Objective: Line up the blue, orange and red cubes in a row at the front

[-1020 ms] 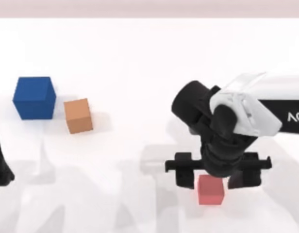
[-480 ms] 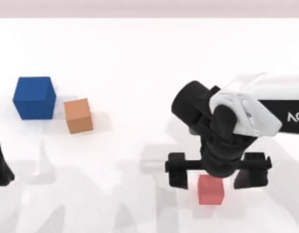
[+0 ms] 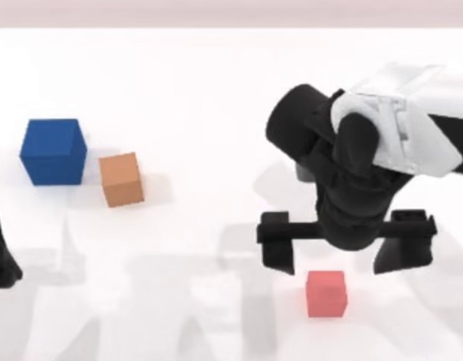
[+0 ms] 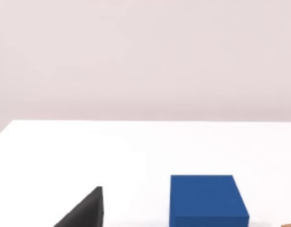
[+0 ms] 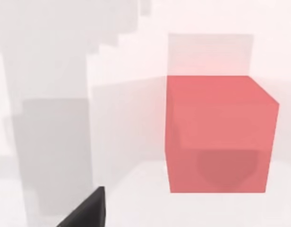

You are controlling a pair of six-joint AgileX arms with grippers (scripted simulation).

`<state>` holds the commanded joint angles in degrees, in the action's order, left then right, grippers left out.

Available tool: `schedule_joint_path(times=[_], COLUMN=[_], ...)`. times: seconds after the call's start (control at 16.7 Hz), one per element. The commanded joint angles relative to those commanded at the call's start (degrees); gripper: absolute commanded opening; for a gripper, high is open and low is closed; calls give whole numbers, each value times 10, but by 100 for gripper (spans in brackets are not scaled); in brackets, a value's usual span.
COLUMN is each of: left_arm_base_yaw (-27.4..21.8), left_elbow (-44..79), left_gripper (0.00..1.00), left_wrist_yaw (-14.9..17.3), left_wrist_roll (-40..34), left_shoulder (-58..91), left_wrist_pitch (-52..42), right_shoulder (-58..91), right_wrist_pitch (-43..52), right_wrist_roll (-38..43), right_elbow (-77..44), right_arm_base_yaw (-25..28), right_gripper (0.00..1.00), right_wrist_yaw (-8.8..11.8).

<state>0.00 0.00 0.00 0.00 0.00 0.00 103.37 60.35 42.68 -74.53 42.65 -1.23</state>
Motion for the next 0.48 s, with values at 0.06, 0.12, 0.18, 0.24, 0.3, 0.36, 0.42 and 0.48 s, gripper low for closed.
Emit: schedule_joint_path(times=[0.06, 0.12, 0.18, 0.24, 0.3, 0.36, 0.42, 0.48], left_arm_base_yaw=[0, 0, 0, 0, 0, 0, 0, -1], left_elbow=[0, 0, 0, 0, 0, 0, 0, 6], left_gripper=[100, 100, 100, 100, 100, 100, 100, 100], left_wrist_yaw=[0, 0, 0, 0, 0, 0, 0, 0], left_wrist_roll=[0, 0, 0, 0, 0, 0, 0, 4], left_shoulder=[0, 0, 0, 0, 0, 0, 0, 6], left_wrist_pitch=[0, 0, 0, 0, 0, 0, 0, -4], right_shoulder=[-7, -11, -12, -12, -12, -10, -10, -15], right_wrist_pitch=[13, 20, 21, 21, 21, 19, 19, 16], right_wrist_roll=[-1, -1, -2, -2, -2, -1, -1, -4], right_elbow=[-9, -14, -15, -15, -15, -14, -14, -9], right_arm_base_yaw=[1, 1, 1, 1, 1, -2, -2, -1], right_gripper=[100, 100, 100, 100, 100, 100, 100, 100], right_wrist_yaw=[0, 0, 0, 0, 0, 0, 0, 0])
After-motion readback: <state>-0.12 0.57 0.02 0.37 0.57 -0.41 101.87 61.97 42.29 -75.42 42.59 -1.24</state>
